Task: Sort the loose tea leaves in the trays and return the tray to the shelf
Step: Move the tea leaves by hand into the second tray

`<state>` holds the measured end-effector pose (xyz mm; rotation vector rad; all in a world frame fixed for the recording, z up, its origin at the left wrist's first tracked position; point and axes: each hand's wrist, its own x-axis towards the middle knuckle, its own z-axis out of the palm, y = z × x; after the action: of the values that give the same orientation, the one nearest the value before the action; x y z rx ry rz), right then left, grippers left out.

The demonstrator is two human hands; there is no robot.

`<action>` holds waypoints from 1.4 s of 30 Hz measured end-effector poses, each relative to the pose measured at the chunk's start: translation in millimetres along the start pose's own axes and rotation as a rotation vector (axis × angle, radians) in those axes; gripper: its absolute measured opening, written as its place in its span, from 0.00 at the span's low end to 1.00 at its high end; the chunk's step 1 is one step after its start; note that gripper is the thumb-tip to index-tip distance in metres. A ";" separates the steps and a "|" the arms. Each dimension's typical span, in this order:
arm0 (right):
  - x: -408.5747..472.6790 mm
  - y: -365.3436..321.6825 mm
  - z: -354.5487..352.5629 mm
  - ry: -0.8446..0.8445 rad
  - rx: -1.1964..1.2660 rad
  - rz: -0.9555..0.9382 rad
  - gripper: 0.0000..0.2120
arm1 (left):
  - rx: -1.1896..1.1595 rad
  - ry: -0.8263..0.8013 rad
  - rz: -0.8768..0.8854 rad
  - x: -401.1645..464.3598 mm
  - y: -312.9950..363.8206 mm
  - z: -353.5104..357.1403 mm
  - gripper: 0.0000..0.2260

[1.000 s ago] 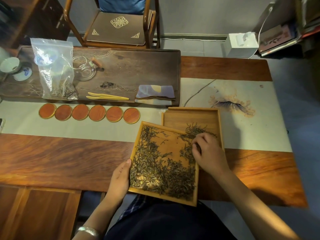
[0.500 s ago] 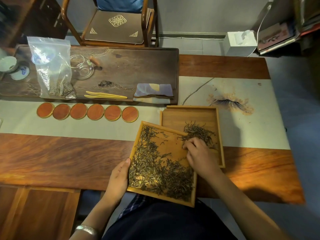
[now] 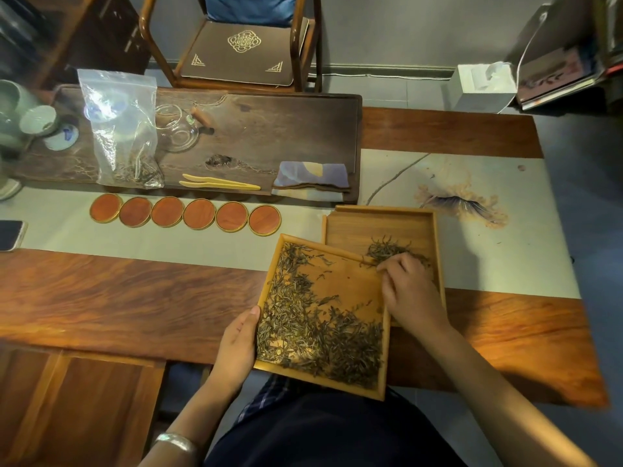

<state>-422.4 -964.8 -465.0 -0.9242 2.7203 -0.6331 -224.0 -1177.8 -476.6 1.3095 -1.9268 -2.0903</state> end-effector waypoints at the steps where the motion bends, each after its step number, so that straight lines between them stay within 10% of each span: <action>1: -3.9 -11.2 -0.5 -0.016 0.019 -0.056 0.09 | -0.005 0.000 0.000 0.1 -0.4 -0.4 0.16; 7: -22.3 -62.4 21.0 -0.247 0.032 -0.356 0.14 | -0.007 0.000 -0.008 2.0 -0.3 4.4 0.16; 27: 5.3 -8.6 13.6 -0.113 -0.044 -0.001 0.11 | 0.029 0.017 0.003 -1.7 3.5 5.7 0.16; 35: -12.1 -76.3 29.3 -0.209 0.001 -0.387 0.18 | 0.006 0.000 -0.020 2.5 8.7 11.1 0.16; 42: -17.2 -60.5 32.4 -0.127 -0.007 -0.279 0.16 | 0.047 0.013 -0.002 2.8 13.2 8.9 0.16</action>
<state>-366.5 -1008.0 -465.3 -1.3120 2.5061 -0.5897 -237.5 -1175.2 -468.2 1.3303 -1.9821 -2.0448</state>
